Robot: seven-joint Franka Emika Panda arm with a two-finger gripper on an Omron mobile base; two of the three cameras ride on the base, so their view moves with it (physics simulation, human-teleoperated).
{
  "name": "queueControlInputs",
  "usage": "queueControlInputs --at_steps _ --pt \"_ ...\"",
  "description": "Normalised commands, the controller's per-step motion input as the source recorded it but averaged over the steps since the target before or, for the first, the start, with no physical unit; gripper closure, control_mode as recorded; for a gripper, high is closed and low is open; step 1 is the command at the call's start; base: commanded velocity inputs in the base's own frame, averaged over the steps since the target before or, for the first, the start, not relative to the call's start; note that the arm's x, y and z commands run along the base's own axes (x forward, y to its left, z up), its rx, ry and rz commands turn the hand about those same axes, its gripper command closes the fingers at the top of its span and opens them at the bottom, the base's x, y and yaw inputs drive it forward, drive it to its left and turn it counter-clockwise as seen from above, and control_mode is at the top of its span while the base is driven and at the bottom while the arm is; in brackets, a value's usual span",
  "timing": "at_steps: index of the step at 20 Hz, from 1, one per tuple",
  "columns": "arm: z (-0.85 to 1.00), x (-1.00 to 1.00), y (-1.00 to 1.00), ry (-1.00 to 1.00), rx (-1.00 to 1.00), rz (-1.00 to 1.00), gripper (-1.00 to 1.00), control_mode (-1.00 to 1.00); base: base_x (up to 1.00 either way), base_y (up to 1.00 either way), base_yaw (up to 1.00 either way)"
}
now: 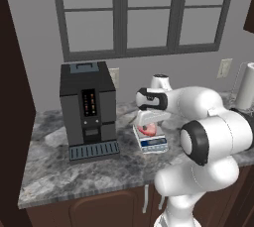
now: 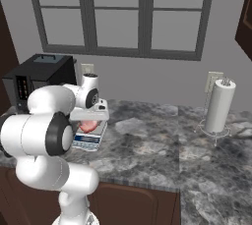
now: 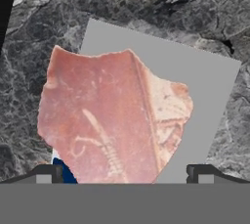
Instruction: Take the steak from the fridge and place it on the digital scale on the counter by the fridge. Wait a few seconds for a reading, then move it to the plate on the dining counter.
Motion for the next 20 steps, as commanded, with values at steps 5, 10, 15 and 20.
queueControlInputs --at_steps 5,10,15,20 --pt "0.00 -0.05 0.10 0.00 0.00 0.00 -1.00 -1.00 0.00 0.00 0.00" --pt "-0.04 -0.01 0.24 0.00 0.00 -0.03 -1.00 -1.00 0.00 0.00 0.00" --pt "0.00 0.00 0.04 0.00 0.00 -0.17 -1.00 -1.00 0.00 0.00 0.00" --pt "0.00 0.00 0.00 0.00 0.00 -0.23 -1.00 -1.00 0.00 0.00 0.00"
